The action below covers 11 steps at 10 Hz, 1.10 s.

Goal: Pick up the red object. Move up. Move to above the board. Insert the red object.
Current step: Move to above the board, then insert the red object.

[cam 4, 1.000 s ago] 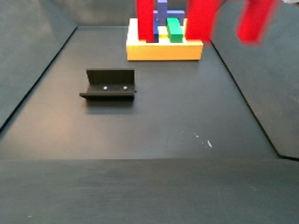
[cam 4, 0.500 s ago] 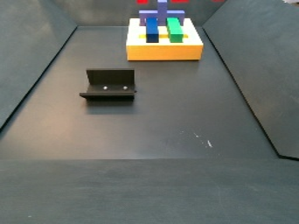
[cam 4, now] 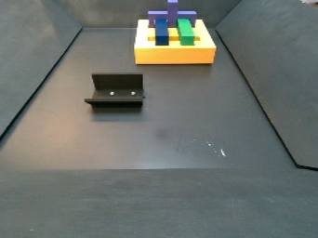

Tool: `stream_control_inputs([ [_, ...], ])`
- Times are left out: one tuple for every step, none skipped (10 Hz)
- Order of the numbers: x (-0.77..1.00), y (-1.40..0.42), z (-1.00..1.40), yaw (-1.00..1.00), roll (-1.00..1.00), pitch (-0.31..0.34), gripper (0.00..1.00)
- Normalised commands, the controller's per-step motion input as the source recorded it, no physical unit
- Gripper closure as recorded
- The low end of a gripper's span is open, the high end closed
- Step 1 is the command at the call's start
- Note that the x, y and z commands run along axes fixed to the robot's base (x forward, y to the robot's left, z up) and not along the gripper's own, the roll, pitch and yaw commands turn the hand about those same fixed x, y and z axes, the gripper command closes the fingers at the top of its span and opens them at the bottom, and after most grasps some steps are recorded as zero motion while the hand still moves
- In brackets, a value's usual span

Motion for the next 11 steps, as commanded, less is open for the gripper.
stream_control_inputs([
  [0.20, -1.40, 0.17, 0.01, 0.02, 0.150, 1.00],
  [0.15, -0.81, 0.11, 0.00, 0.02, 0.161, 1.00],
  [0.10, -0.23, 0.05, 0.01, 0.04, 0.162, 1.00],
  [0.00, 0.00, -0.21, 0.00, 0.01, -0.034, 1.00],
  [0.00, 0.07, -0.27, 0.00, 0.05, -0.033, 1.00],
  [0.00, 0.30, -0.38, 0.00, 0.12, -0.031, 1.00],
  [-0.02, 0.41, -0.50, 0.00, 0.16, -0.046, 1.00],
  [-0.03, 0.35, -0.71, 0.01, 0.23, -0.090, 1.00],
  [-0.05, 0.22, -0.74, 0.01, 0.27, -0.114, 1.00],
  [-0.04, 0.04, -0.70, 0.00, 0.29, -0.119, 1.00],
  [-0.05, 0.00, -0.69, 0.00, 0.30, -0.121, 1.00],
])
